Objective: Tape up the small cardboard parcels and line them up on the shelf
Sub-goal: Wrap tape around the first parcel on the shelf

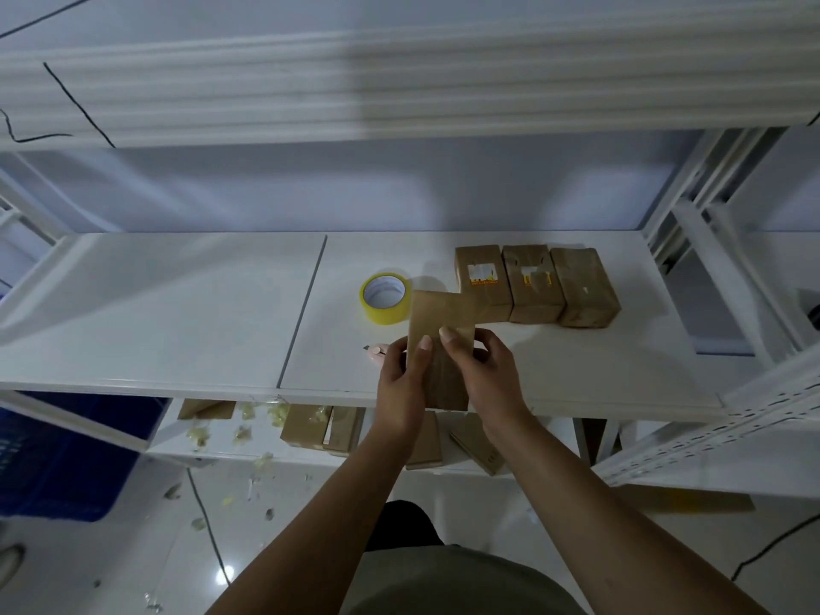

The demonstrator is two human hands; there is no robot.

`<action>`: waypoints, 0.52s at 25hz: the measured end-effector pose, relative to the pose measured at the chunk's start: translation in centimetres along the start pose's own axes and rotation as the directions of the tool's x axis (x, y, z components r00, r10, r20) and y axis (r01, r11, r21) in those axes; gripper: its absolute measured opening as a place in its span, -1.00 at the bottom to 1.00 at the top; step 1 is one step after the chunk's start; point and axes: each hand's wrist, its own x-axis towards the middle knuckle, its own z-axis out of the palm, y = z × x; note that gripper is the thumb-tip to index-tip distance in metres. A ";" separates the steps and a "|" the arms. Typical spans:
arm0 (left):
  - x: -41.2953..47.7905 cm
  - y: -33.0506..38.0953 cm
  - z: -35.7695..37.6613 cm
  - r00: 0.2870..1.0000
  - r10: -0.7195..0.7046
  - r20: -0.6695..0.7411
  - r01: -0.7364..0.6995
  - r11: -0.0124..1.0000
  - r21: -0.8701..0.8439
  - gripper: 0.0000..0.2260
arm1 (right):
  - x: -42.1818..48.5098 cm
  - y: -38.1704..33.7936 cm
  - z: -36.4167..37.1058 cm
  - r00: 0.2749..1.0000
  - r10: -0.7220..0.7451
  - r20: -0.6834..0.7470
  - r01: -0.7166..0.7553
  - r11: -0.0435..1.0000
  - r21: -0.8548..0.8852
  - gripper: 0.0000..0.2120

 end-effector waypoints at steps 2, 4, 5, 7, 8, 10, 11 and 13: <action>-0.2 0.0 -0.3 1.000 0.025 0.004 -0.025 1.000 0.011 -0.77 | -0.1 -0.2 0.2 0.999 -0.013 0.031 0.012 1.000 0.018 -0.55; -0.2 -0.2 -0.6 1.000 0.024 0.019 -0.025 1.000 0.015 -0.70 | 0.0 -0.3 0.2 0.998 -0.016 0.060 0.015 1.000 0.023 -0.55; -0.1 -0.4 -0.7 0.999 0.019 0.028 -0.019 1.000 0.009 -0.67 | 0.0 -0.2 0.2 0.998 -0.013 0.063 0.011 1.000 0.022 -0.55; 0.0 -0.8 -0.7 1.000 0.017 0.014 -0.017 1.000 0.020 -0.66 | 0.2 0.0 0.4 0.999 -0.004 0.046 0.004 1.000 -0.004 -0.56; 0.2 -1.0 -0.7 1.000 0.017 0.002 -0.017 0.999 0.043 -0.66 | 0.3 0.0 0.4 0.999 -0.003 0.041 0.004 1.000 -0.024 -0.57; 0.9 -1.2 -0.7 1.000 0.014 0.022 -0.015 0.997 0.073 -0.62 | 0.6 0.2 0.6 0.997 -0.005 0.077 0.007 0.999 -0.034 -0.61; 1.4 -0.9 -0.7 0.999 0.007 0.048 -0.011 0.996 0.090 -0.55 | 0.9 0.3 0.6 0.995 0.001 0.104 0.001 1.000 -0.019 -0.62; 2.9 -0.3 -0.8 0.997 0.013 0.079 -0.028 0.979 0.203 -0.46 | 1.5 0.9 0.4 0.993 0.027 0.115 -0.027 1.000 0.001 -0.60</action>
